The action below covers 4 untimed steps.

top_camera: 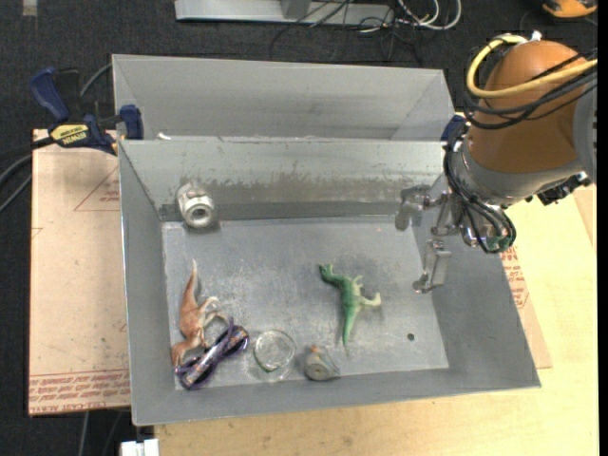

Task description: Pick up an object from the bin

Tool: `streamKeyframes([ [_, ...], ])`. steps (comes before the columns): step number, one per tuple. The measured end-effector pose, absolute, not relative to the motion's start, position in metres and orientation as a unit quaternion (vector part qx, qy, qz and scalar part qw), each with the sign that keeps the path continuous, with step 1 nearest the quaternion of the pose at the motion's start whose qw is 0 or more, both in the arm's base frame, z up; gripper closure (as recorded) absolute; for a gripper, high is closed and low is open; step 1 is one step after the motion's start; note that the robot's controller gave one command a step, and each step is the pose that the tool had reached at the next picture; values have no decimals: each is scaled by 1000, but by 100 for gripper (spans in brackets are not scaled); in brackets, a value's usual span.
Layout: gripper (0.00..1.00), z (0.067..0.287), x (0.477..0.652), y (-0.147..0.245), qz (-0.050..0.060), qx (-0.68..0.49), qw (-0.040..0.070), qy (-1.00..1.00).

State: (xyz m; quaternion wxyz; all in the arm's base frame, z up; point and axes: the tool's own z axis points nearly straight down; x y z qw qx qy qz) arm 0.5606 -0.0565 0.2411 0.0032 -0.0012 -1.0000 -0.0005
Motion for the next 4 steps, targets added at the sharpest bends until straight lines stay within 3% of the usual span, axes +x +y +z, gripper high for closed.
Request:
streamKeyframes([
  [2,0,245,560,-57,0,3,-1,-1000],
  [3,0,195,547,-102,-1,101,2,-995],
  [4,0,159,558,-16,-1,76,-2,-997],
])
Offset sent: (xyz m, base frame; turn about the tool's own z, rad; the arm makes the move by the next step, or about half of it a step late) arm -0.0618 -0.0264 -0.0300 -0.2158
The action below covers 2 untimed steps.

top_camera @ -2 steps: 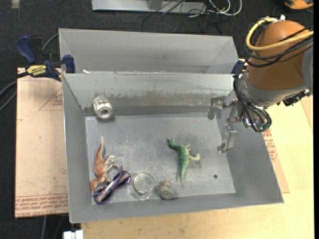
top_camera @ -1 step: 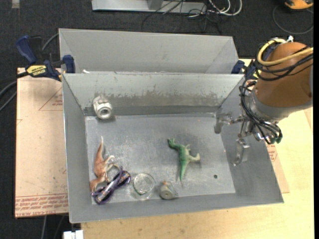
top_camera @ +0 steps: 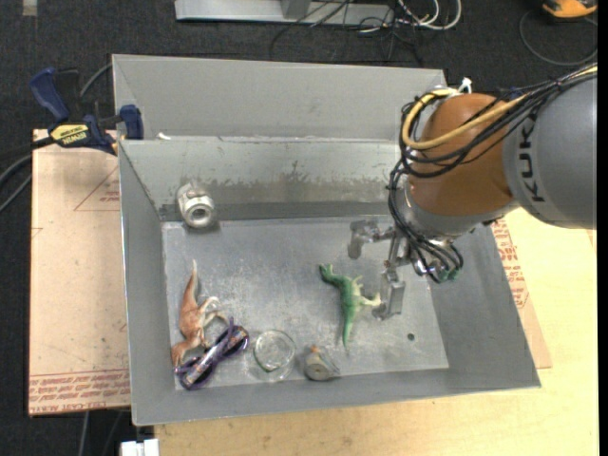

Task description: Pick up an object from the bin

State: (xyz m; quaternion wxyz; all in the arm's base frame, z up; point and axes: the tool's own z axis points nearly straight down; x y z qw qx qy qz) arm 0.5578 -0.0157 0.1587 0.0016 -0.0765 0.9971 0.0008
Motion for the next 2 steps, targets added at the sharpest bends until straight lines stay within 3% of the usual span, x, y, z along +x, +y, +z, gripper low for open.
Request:
streamKeyframes([
  [1,0,88,631,-21,0,-197,2,980],
  [2,0,74,560,0,1,19,2,1000],
])
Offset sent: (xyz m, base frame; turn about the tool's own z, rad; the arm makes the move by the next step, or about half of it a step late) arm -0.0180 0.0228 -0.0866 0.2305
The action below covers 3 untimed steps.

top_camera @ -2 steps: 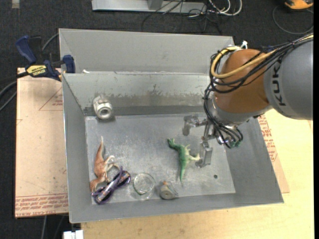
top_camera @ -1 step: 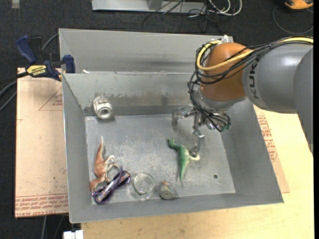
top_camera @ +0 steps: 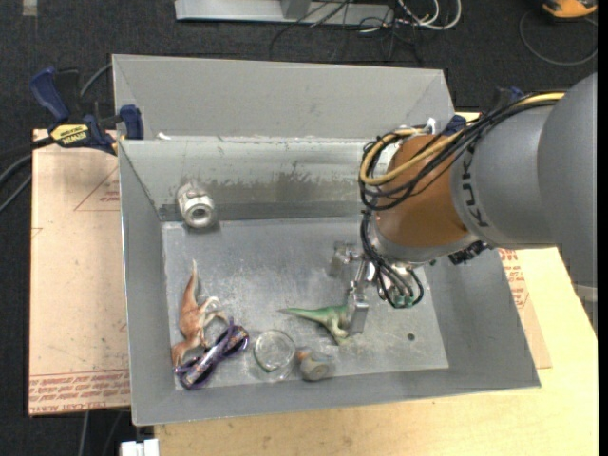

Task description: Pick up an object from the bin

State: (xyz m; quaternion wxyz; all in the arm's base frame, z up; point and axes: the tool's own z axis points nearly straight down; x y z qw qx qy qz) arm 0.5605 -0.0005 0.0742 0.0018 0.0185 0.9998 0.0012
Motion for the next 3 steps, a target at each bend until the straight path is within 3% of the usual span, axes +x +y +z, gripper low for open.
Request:
streamKeyframes([
  [1,0,78,552,-9,1,-130,3,992],
  [2,100,73,583,32,2,146,3,989],
  [3,100,73,582,32,2,145,3,989],
])
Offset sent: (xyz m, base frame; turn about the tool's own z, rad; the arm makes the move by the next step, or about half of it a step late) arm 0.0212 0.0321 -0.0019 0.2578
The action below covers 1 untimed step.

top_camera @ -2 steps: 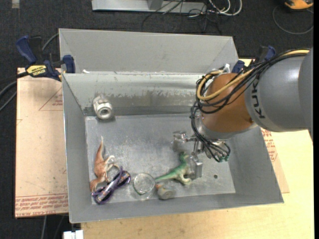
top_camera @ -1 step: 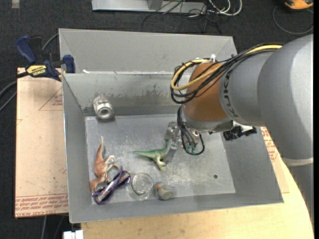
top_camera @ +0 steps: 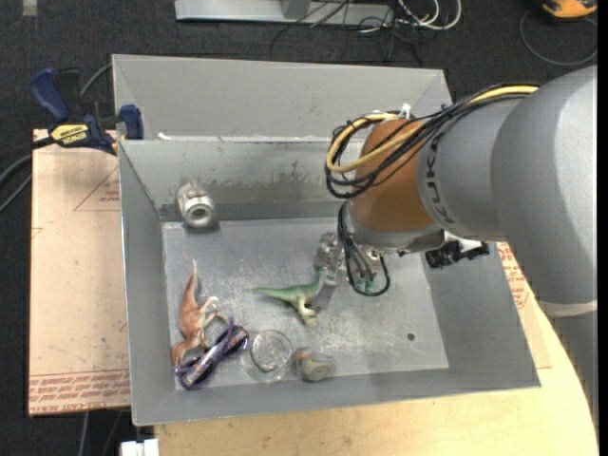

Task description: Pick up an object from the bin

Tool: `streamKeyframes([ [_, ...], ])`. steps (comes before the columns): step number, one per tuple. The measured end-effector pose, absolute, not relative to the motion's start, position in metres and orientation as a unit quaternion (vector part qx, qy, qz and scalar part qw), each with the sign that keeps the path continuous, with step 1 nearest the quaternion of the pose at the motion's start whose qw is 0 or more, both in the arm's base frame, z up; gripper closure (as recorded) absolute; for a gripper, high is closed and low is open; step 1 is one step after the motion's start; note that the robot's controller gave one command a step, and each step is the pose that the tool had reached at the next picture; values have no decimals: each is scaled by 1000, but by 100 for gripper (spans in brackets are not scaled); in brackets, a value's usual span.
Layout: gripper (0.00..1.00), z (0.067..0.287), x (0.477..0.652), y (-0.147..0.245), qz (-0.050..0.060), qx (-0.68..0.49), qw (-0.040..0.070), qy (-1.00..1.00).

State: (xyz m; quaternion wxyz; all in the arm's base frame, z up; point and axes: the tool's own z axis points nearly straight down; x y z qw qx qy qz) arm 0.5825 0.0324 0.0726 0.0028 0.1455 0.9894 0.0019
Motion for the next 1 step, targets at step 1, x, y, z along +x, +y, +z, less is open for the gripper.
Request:
streamKeyframes([
  [1,100,107,562,43,2,124,4,992],
])
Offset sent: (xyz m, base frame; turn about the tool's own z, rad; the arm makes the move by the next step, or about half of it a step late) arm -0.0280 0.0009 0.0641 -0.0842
